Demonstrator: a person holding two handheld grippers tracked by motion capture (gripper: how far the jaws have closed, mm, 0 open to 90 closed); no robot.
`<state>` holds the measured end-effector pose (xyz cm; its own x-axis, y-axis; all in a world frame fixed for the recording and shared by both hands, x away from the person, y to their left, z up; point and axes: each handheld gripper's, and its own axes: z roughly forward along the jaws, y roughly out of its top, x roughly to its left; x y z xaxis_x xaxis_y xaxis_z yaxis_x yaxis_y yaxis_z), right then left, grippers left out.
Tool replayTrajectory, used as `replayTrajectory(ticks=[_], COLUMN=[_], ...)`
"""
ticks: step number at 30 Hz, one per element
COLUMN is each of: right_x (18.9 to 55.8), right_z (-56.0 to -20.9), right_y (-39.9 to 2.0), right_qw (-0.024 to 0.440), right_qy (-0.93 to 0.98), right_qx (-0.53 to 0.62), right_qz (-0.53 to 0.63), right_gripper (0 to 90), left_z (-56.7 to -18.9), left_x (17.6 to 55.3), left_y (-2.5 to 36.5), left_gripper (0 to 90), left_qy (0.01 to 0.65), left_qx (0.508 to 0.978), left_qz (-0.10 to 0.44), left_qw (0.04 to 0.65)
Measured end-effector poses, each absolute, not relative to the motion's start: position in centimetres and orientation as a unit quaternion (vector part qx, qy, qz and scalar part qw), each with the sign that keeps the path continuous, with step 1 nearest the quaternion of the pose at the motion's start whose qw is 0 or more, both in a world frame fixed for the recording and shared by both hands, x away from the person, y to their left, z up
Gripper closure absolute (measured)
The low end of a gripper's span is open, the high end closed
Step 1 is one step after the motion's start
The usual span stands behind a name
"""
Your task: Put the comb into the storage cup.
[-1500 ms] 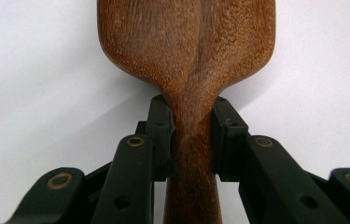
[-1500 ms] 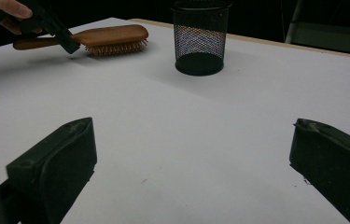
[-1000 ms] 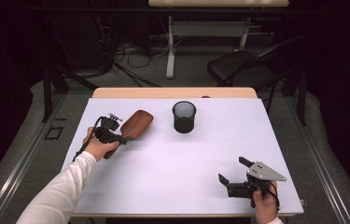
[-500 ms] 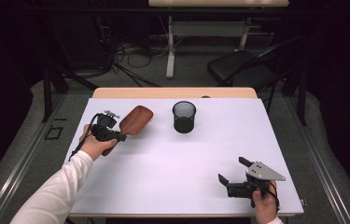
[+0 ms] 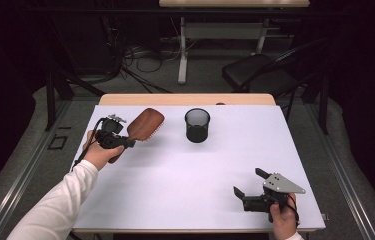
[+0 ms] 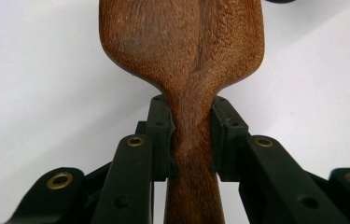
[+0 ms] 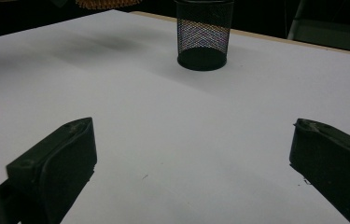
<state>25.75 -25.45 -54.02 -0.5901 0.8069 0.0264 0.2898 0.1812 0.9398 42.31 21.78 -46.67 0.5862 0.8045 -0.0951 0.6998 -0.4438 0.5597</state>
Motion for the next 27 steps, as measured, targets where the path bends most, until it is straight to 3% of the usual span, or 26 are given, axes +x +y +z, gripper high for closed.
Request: replayTrajectory(ticks=[27], right_x=[25.9], right_z=[-54.1], right_y=[-25.5], right_qw=[0.251], right_qy=[0.727], right_qx=[0.377], right_qz=[0.517], right_gripper=[0.4], left_z=[-44.5], left_x=[41.5], left_y=[21.4], left_gripper=[72.4], left_qy=[0.437], left_qx=[0.820], left_qz=[0.116], left_qw=[0.352])
